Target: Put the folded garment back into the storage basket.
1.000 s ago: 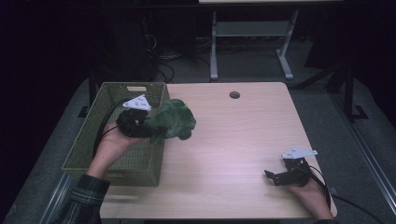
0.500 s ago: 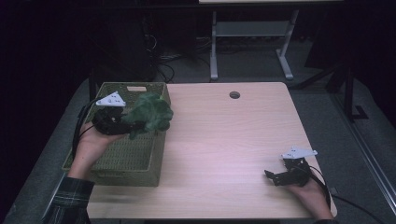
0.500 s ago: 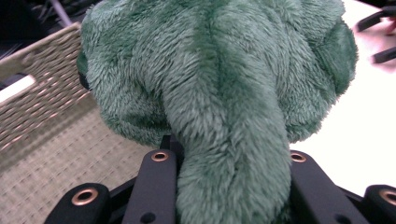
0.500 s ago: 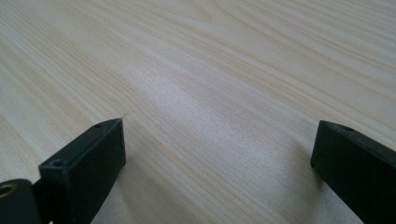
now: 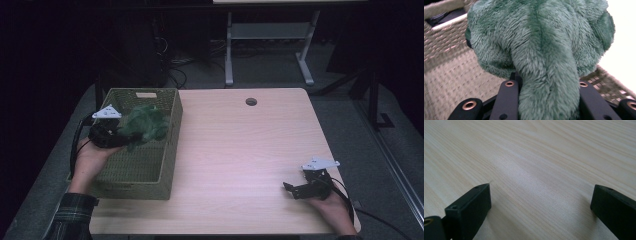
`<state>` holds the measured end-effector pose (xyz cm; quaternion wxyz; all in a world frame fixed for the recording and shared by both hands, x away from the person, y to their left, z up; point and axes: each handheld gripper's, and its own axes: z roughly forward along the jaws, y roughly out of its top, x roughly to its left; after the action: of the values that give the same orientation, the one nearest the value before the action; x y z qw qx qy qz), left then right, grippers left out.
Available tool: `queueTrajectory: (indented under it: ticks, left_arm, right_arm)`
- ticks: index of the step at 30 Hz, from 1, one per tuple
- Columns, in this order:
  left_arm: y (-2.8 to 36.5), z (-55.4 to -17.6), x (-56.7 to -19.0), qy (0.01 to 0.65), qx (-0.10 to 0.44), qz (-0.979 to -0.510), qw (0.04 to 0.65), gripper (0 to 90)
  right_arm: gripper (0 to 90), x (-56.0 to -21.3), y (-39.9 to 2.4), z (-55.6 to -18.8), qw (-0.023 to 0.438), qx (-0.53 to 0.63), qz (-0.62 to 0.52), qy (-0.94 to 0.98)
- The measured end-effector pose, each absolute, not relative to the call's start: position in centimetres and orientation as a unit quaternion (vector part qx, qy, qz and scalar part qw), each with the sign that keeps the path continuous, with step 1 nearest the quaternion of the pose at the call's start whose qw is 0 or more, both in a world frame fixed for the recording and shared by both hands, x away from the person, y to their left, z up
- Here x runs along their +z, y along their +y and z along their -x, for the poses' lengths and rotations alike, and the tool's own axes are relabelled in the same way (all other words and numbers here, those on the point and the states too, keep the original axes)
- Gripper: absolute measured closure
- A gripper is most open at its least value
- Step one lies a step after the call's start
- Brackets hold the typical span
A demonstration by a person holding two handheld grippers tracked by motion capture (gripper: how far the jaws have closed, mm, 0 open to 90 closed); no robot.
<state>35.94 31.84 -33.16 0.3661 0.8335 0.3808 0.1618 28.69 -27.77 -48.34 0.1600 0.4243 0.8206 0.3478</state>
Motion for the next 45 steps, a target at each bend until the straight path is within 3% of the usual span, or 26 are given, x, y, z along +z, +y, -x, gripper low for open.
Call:
queueTrajectory:
  ticks: [14,29,45]
  left_arm:
    - [33.7,-37.2,-37.0,0.401,0.166,-0.839,0.329,68.5]
    - [34.2,-38.3,-39.7,0.412,0.131,-0.855,0.287,65.4]
    - [34.0,-38.6,-40.7,0.416,0.106,-0.861,0.272,42.5]
  right_arm:
    - [2.9,-48.3,-27.8,-28.7,0.160,0.348,-0.425,0.820]
    - [2.9,-48.3,-27.8,-28.7,0.160,0.348,-0.425,0.820]
    - [2.9,-48.3,-27.8,-28.7,0.160,0.348,-0.425,0.820]
